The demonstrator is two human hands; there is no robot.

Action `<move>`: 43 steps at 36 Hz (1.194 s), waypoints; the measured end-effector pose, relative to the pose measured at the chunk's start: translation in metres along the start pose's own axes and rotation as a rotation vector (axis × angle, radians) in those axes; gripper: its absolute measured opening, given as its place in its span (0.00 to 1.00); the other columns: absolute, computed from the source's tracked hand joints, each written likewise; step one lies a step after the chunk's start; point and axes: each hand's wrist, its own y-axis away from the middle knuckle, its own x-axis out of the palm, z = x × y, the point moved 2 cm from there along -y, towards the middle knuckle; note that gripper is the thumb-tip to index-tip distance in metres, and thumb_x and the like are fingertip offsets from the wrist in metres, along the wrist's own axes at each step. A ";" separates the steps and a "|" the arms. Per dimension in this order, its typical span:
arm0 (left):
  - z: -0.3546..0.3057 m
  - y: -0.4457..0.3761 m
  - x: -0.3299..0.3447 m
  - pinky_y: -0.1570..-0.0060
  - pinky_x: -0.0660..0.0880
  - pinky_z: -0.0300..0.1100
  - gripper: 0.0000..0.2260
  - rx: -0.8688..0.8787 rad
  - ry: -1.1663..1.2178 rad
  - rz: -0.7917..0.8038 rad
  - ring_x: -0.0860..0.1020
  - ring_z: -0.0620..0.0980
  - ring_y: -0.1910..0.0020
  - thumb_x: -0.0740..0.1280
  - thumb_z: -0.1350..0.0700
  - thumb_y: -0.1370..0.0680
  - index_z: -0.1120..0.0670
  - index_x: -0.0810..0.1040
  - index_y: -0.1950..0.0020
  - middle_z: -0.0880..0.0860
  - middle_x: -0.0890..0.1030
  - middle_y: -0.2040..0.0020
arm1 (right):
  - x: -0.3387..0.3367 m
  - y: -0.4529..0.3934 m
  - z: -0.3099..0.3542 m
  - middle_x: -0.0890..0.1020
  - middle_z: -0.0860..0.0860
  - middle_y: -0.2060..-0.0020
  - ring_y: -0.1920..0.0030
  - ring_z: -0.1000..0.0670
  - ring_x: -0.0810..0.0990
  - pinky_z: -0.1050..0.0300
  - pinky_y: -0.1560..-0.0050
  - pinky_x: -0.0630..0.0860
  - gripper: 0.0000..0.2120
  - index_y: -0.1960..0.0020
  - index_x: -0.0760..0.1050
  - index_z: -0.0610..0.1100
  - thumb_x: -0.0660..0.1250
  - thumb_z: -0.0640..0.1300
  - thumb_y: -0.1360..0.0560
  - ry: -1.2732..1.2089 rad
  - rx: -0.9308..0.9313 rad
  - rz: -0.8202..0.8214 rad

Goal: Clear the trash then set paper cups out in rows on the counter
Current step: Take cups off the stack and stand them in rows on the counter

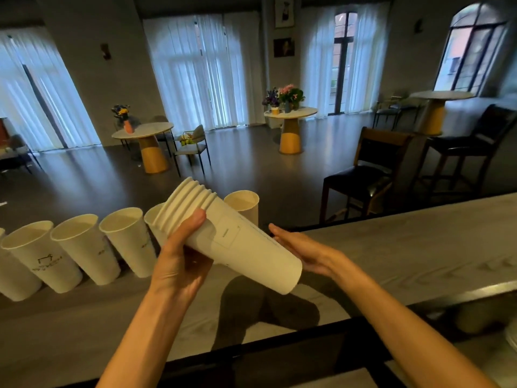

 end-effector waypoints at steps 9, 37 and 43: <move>0.035 0.009 0.051 0.44 0.78 0.53 0.22 0.021 -0.032 0.067 0.83 0.51 0.51 0.76 0.58 0.39 0.52 0.79 0.45 0.52 0.87 0.59 | 0.001 0.066 0.004 0.77 0.41 0.46 0.53 0.48 0.81 0.56 0.52 0.80 0.41 0.25 0.61 0.42 0.70 0.63 0.28 -0.163 -0.015 0.552; -0.040 0.018 -0.004 0.47 0.79 0.56 0.24 0.390 -0.110 -0.163 0.84 0.52 0.50 0.83 0.49 0.46 0.48 0.86 0.51 0.54 0.86 0.51 | -0.059 -0.052 -0.011 0.75 0.47 0.33 0.30 0.42 0.72 0.37 0.34 0.72 0.45 0.29 0.66 0.48 0.83 0.37 0.40 0.458 -0.292 -0.511; -0.029 0.014 -0.008 0.43 0.80 0.59 0.44 0.265 -0.127 -0.091 0.83 0.58 0.39 0.86 0.47 0.51 0.53 0.82 0.36 0.60 0.84 0.40 | -0.054 -0.061 -0.005 0.75 0.45 0.32 0.30 0.40 0.72 0.36 0.34 0.71 0.45 0.27 0.65 0.45 0.82 0.37 0.39 0.484 -0.260 -0.598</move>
